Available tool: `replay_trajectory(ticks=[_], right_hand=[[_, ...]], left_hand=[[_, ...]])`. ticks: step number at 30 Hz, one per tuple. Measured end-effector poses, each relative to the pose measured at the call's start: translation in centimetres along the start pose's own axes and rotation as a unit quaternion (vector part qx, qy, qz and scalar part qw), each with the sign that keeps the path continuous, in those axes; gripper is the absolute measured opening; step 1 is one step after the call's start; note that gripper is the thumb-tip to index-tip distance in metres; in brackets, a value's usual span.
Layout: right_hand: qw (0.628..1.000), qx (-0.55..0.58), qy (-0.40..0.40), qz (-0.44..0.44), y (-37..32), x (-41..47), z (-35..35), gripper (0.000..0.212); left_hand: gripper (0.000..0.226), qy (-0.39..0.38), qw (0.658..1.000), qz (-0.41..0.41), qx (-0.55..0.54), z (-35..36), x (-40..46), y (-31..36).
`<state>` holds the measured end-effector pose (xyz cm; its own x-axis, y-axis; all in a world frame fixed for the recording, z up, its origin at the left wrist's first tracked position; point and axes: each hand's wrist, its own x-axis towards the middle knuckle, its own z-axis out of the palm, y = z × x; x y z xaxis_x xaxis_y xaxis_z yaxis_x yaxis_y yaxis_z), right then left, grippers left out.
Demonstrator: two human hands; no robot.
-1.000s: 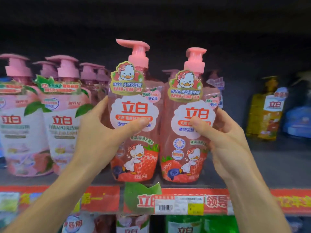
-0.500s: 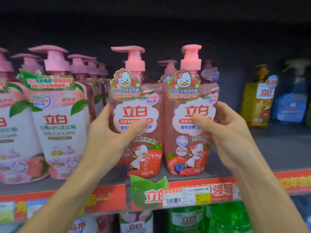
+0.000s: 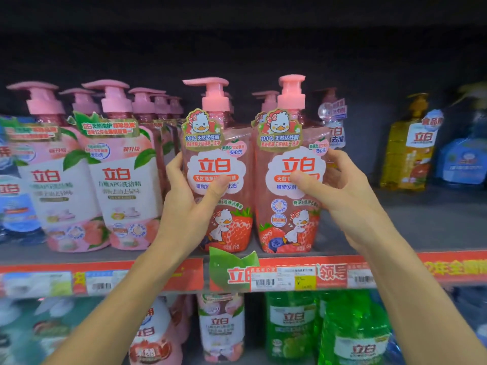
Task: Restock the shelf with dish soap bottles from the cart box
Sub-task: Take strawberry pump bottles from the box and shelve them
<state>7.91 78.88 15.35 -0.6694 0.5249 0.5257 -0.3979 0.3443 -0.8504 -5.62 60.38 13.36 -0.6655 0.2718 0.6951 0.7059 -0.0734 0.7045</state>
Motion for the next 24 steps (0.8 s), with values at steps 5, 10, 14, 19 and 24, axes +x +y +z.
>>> replay_trajectory(ticks=[5, 10, 14, 19, 24], right_hand=[[0.997, -0.069, -0.001, -0.04, 0.7, -0.6, 0.6, 0.064], [0.984, -0.163, 0.011, -0.072, 2.0, -2.5, 2.0, 0.094], [0.978, -0.192, 0.035, -0.078, 2.0, -2.5, 2.4, 0.102], [0.977, -0.195, 0.042, -0.073, 2.3, -2.9, 2.5, 0.096], [0.976, -0.201, 0.04, -0.067, 1.8, -3.1, 2.4, 0.098]], left_hand=[[0.079, -0.004, 0.992, 0.006, 0.126, -0.5, -0.2, 0.6], [0.104, 0.009, 0.947, 0.023, 0.321, -1.5, -2.3, 2.8], [0.13, -0.018, 0.911, 0.042, 0.409, 0.2, -4.0, 2.7], [0.122, 0.009, 0.904, 0.066, 0.423, 0.7, -4.9, 1.0], [0.12, 0.017, 0.912, 0.069, 0.405, 0.8, -4.9, 0.3]])
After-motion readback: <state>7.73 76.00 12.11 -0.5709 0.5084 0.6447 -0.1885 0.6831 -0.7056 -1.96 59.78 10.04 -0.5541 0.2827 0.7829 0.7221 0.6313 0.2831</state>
